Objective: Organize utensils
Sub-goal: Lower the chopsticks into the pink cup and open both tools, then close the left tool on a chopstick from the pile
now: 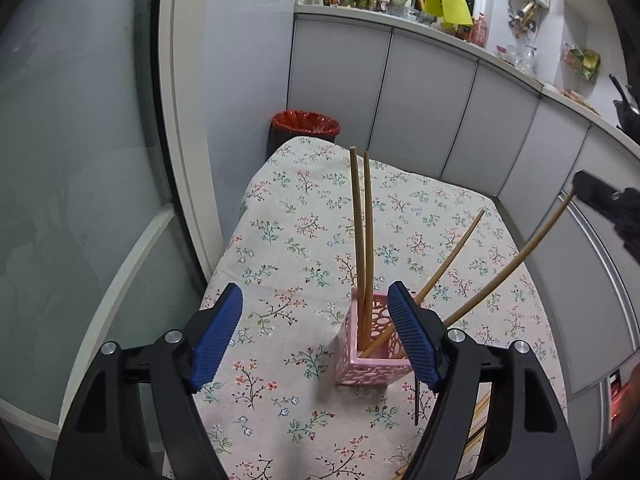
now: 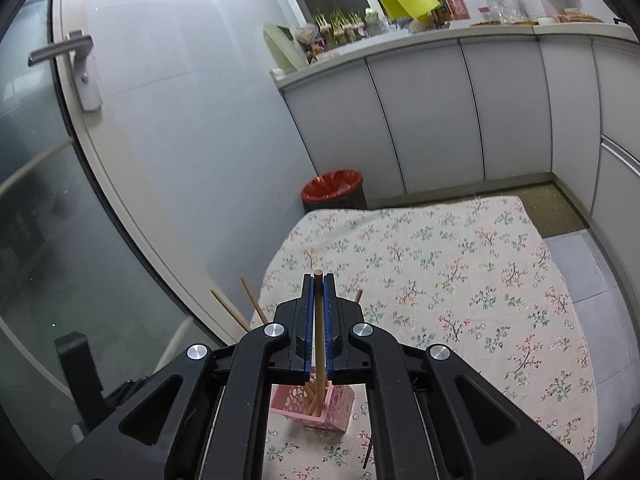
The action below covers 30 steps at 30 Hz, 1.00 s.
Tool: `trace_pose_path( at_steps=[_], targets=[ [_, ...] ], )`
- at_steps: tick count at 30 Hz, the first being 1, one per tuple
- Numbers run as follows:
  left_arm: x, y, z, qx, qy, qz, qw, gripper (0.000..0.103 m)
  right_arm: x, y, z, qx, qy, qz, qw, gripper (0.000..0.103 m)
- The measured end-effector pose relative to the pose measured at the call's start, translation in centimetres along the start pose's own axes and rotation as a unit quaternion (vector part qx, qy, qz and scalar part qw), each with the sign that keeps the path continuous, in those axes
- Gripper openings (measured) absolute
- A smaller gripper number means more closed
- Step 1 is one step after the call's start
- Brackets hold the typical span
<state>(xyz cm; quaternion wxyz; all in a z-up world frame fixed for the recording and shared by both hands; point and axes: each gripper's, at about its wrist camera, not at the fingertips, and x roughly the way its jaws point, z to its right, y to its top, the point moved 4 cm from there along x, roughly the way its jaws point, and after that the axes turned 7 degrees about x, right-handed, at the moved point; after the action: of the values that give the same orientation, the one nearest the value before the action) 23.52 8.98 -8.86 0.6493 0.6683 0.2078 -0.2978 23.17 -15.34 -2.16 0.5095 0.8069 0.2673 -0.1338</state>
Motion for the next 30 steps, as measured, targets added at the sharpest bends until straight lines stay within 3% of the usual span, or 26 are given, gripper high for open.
trace_pose_path(
  at_steps=[5, 7, 8, 10, 14, 16, 20, 27, 30],
  targets=[
    [0.4, -0.1, 0.5, -0.003, -0.011, -0.01, 0.9999, 0.079, 2.7, -1.2, 0.5, 0.004, -0.013, -0.035, 0.999, 0.004],
    [0.5, -0.1, 0.8, 0.002, -0.011, -0.012, 0.9999, 0.08, 3.0, -1.4, 0.6, 0.002, -0.017, -0.043, 0.999, 0.01],
    [0.4, -0.1, 1.0, 0.004, -0.011, -0.013, 0.9998, 0.081, 2.9, -1.4, 0.7, 0.001, -0.017, -0.043, 0.999, 0.013],
    [0.4, -0.2, 1.4, 0.008, -0.013, -0.015, 0.9998, 0.083, 2.3, -1.2, 0.7, 0.004, -0.008, -0.037, 0.999, 0.04],
    [0.4, -0.6, 2.2, 0.018, -0.023, -0.023, 0.9993, 0.086, 0.6, -0.6, 1.1, -0.007, -0.009, -0.024, 1.0, 0.046],
    [0.4, -0.8, 2.6, 0.026, -0.024, -0.025, 0.9991, 0.087, -0.2, -0.5, 1.8, -0.009, -0.012, -0.023, 1.0, 0.057],
    [0.1, -1.2, 3.9, 0.043, -0.028, -0.027, 0.9983, 0.09, -1.5, -0.7, 3.7, -0.017, -0.034, -0.029, 0.999, 0.064],
    [0.4, -2.2, 6.8, 0.072, -0.046, -0.044, 0.9954, 0.094, -2.9, -1.6, 8.1, -0.007, -0.082, -0.036, 0.996, 0.096],
    [0.5, -2.9, 8.2, 0.086, -0.052, -0.054, 0.9934, 0.094, -2.9, -2.3, 10.1, 0.001, -0.111, -0.048, 0.993, 0.096]
  ],
)
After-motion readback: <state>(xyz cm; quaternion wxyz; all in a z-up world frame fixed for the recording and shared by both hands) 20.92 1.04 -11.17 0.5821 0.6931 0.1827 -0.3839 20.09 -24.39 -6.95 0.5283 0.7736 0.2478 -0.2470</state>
